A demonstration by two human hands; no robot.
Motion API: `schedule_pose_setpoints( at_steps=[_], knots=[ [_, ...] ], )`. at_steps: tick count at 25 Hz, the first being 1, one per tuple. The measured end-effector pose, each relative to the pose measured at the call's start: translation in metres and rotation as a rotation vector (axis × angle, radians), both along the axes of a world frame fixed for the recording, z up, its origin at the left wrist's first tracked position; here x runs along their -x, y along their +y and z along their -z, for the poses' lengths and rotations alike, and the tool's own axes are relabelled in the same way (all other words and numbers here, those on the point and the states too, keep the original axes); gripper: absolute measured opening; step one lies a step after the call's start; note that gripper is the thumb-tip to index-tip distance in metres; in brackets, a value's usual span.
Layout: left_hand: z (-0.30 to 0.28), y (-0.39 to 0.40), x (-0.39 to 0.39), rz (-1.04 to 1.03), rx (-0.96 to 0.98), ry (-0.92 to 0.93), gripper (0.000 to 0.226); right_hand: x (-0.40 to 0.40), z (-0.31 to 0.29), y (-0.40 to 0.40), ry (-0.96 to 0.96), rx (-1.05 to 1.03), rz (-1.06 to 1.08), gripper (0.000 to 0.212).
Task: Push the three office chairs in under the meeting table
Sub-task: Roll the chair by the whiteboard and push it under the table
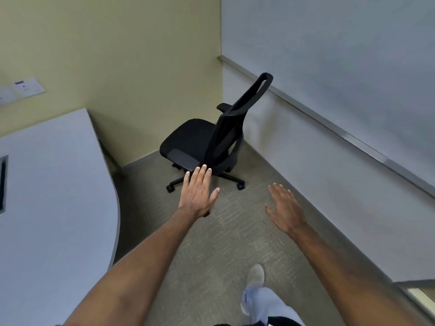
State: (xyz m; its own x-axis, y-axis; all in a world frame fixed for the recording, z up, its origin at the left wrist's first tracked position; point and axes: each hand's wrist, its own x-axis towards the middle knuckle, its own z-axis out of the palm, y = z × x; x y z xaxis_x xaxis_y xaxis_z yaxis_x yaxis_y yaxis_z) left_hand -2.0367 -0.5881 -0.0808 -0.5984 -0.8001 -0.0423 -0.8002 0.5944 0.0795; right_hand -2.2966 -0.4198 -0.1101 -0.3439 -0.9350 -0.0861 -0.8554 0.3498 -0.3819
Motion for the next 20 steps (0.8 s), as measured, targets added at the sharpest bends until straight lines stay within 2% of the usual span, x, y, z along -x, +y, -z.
schedule_pose_setpoints(
  at_steps=[6,13,16,20],
  knots=[
    [-0.023,-0.084,0.123,-0.104,0.006,0.097,0.076,0.126,-0.036,-0.137,0.048,0.017,-0.117,0.069],
    [-0.052,-0.177,0.199,-0.145,0.062,0.178,0.082,0.200,-0.071,-0.270,0.061,0.126,-0.161,0.065],
    [-0.053,-0.215,0.231,-0.152,0.007,0.173,0.091,0.222,-0.080,-0.324,0.070,0.151,-0.193,0.067],
    [-0.052,-0.253,0.265,-0.174,-0.168,0.183,0.104,0.251,-0.089,-0.380,0.112,0.122,-0.262,0.080]
  ],
)
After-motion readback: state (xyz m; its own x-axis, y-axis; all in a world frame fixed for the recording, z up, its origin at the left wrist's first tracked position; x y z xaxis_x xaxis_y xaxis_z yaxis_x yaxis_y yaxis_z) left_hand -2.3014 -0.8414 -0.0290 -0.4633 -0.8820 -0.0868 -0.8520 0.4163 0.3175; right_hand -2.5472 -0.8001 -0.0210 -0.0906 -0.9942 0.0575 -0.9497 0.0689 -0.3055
